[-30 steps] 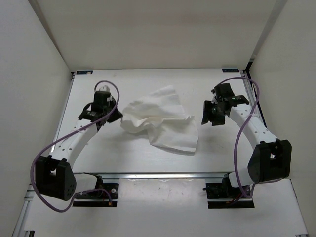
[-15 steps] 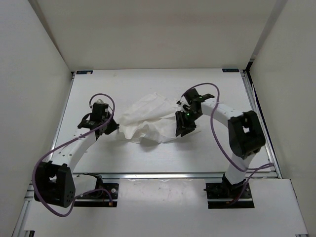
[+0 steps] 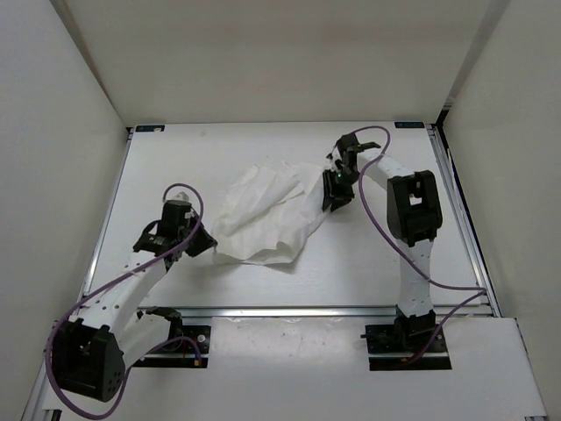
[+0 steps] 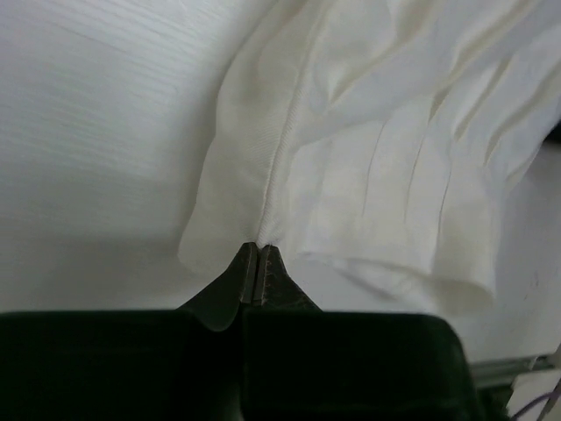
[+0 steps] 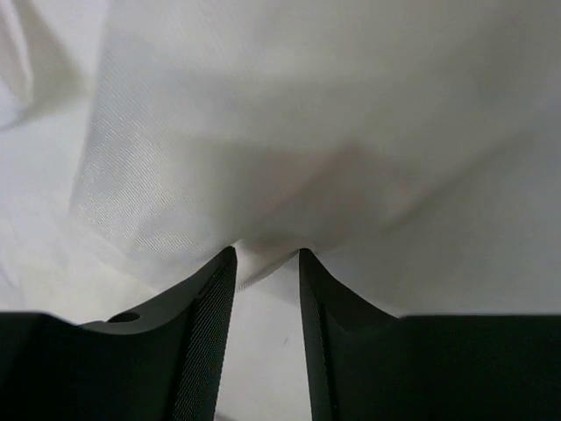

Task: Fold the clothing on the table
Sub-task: Flatten the skirt out

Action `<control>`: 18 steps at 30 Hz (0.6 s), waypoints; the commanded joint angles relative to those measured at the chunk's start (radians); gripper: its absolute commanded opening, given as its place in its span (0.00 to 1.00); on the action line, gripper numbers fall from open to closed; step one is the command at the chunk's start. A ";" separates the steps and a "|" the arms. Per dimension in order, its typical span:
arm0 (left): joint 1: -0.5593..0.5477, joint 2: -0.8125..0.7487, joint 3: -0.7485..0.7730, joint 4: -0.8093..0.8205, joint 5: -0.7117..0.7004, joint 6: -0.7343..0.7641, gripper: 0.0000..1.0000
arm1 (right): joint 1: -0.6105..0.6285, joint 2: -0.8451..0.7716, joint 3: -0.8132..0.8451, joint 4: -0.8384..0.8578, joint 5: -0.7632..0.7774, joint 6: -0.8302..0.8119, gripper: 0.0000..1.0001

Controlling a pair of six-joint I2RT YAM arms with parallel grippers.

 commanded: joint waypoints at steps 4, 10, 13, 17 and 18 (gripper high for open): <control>-0.216 0.161 0.048 -0.029 0.108 0.049 0.00 | -0.048 -0.021 0.168 0.206 0.068 0.009 0.46; -0.169 0.254 0.100 -0.029 0.108 0.084 0.00 | 0.043 -0.210 0.110 0.151 0.069 -0.025 0.61; -0.126 0.269 0.103 -0.039 0.111 0.118 0.00 | 0.088 -0.285 -0.006 0.119 0.060 0.018 0.61; -0.106 0.287 0.108 -0.037 0.114 0.150 0.00 | 0.102 -0.368 -0.178 0.131 0.002 0.082 0.60; -0.109 0.293 0.106 -0.036 0.117 0.152 0.00 | 0.108 -0.382 -0.224 0.136 -0.020 0.102 0.59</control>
